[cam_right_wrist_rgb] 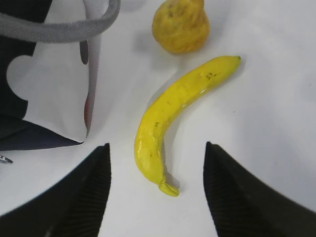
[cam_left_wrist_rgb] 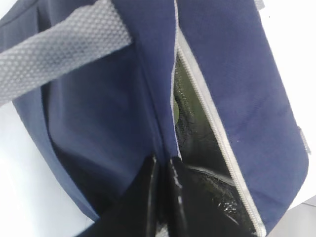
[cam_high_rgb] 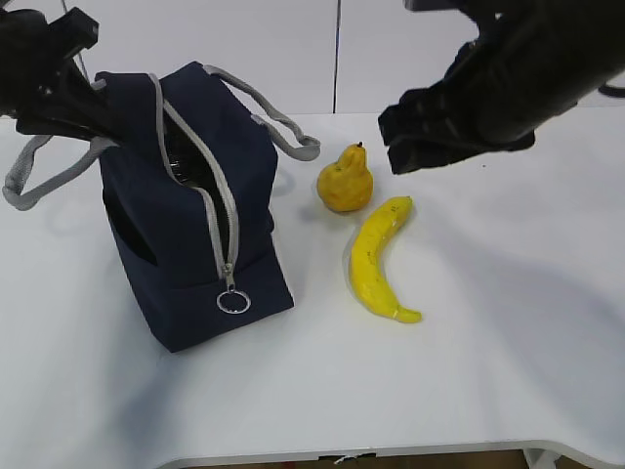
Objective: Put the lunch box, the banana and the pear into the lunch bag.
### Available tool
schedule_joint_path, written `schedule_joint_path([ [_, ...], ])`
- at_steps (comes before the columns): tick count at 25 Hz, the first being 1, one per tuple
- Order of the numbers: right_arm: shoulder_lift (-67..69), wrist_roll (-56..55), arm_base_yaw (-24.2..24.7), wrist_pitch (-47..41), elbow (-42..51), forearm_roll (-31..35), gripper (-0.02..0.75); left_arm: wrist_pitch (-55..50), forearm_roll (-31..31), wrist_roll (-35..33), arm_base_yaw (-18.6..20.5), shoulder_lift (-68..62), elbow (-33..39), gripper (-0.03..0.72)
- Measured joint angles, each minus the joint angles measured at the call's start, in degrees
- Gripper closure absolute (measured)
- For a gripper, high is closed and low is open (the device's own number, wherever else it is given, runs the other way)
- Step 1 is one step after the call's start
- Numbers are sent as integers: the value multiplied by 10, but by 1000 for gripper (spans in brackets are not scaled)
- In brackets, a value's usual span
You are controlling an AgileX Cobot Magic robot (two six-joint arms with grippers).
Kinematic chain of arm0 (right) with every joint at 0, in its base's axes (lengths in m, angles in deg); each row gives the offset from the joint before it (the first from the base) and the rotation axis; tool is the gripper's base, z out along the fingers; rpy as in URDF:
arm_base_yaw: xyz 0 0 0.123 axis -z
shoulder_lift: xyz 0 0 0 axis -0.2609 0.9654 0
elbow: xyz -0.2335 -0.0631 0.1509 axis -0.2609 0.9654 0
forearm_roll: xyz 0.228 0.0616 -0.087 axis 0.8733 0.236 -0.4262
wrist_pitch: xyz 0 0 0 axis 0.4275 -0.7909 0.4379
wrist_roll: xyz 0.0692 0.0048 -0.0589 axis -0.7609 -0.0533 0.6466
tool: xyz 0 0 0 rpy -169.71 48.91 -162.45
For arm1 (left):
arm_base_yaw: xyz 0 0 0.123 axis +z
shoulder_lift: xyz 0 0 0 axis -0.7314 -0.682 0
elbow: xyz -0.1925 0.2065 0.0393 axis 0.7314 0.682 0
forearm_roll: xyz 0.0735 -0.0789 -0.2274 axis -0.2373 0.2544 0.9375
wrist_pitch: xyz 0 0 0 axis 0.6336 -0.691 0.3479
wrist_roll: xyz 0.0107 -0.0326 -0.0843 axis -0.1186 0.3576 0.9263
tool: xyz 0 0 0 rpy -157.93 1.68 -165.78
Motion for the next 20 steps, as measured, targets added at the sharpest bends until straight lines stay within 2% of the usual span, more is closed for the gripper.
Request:
schedule_joint_path([
  [10, -6, -10, 0, 181, 160, 30, 251, 1, 0, 0, 0, 0, 0, 701],
  [15, -6, -11, -1, 262, 205, 32, 251, 5, 0, 0, 0, 0, 0, 701],
  [20, 21, -11, -1, 304, 210, 32, 246, 6, 0, 0, 0, 0, 0, 701],
])
